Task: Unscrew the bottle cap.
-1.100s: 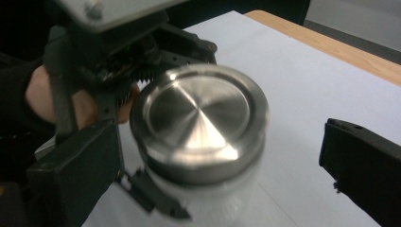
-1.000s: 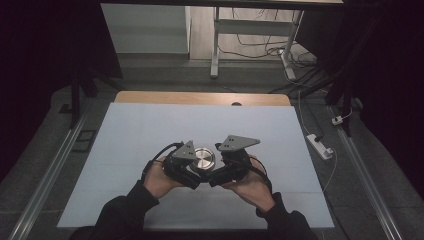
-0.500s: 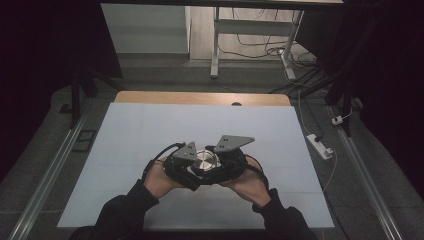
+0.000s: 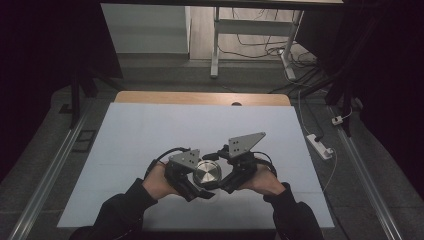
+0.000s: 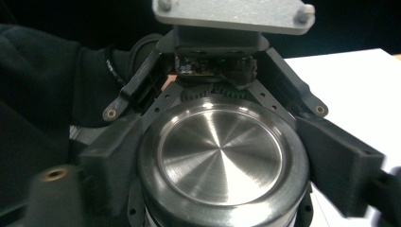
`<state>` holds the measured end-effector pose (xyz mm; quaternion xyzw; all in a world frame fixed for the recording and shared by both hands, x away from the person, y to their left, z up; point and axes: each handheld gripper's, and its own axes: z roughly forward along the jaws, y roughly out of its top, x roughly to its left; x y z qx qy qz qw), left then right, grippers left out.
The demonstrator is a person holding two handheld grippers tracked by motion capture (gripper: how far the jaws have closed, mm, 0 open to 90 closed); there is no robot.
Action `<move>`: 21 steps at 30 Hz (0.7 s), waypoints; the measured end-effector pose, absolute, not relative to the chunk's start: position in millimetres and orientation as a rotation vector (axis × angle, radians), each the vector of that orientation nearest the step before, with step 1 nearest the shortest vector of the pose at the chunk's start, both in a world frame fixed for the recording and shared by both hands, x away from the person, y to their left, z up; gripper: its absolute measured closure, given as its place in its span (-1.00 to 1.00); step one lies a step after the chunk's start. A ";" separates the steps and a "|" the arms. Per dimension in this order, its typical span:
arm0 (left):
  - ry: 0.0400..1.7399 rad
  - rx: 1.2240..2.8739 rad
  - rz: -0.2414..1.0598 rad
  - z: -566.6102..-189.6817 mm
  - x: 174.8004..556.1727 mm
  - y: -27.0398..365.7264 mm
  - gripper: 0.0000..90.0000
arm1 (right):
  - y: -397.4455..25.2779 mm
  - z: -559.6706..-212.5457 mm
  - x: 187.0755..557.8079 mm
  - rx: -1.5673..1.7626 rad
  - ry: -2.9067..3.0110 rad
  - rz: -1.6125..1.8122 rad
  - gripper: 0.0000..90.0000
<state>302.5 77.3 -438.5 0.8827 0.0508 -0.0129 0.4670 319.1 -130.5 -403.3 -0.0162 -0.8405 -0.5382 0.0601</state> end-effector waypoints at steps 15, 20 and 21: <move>0.391 2.181 0.202 -438.9 305.1 81.4 -0.66 | -106.0 -393.0 293.7 -0.623 -2.924 -1.617 -0.74; 0.312 2.178 0.136 -437.8 304.6 81.9 -0.66 | -108.8 -391.3 292.5 -0.559 -2.902 -1.627 -0.55; 0.280 2.179 0.109 -437.5 304.8 82.7 -0.66 | -110.3 -390.6 292.7 -0.524 -2.893 -1.623 -0.55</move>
